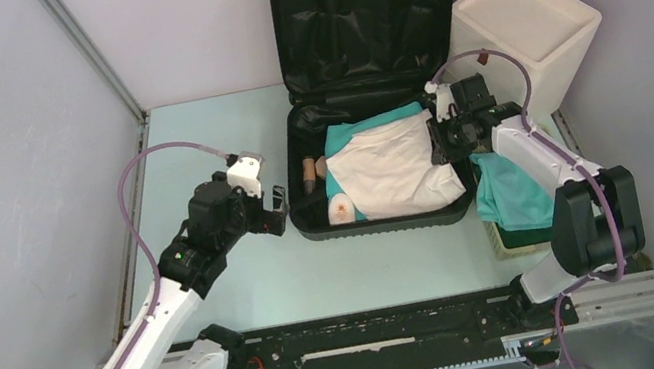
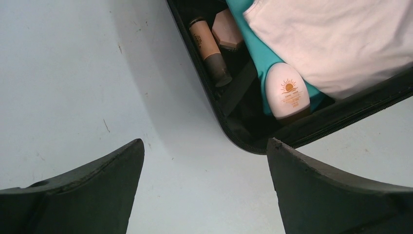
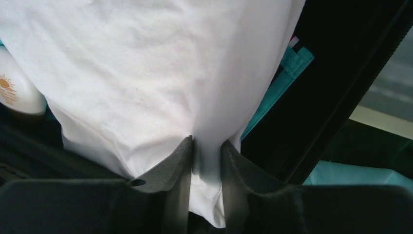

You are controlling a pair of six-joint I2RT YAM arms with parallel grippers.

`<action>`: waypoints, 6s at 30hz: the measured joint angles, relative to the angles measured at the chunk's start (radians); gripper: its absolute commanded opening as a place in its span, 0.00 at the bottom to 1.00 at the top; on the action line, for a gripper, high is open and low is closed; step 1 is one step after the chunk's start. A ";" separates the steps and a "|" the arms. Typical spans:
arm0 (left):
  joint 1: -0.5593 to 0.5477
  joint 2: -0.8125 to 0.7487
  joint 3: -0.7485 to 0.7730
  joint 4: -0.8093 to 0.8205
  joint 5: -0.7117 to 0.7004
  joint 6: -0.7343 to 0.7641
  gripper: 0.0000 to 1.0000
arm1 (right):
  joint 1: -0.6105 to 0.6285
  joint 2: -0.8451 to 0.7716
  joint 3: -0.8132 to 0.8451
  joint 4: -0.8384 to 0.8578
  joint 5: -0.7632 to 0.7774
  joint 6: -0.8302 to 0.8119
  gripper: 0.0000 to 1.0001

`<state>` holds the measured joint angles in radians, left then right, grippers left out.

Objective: Open, take out, and arrange the luggage
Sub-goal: Pick up the clothes from the opened luggage, then pass from the right arm to the left

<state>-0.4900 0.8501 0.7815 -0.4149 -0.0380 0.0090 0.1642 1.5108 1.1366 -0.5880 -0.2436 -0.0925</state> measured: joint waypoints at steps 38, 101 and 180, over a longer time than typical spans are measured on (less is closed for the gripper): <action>0.005 0.000 0.000 0.009 0.187 0.012 1.00 | -0.071 0.144 0.348 -0.217 -0.048 -0.096 0.50; 0.000 -0.038 -0.064 0.151 0.509 0.014 1.00 | 0.087 -0.073 0.233 -0.399 -0.079 -0.980 0.00; -0.280 0.780 1.003 -0.307 0.457 0.686 0.00 | -0.320 -0.532 -0.003 -0.291 -0.980 -0.996 1.00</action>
<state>-0.7696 1.6299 1.7844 -0.7223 0.4187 0.6949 -0.1558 0.9787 1.1339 -0.8795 -1.2232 -1.0889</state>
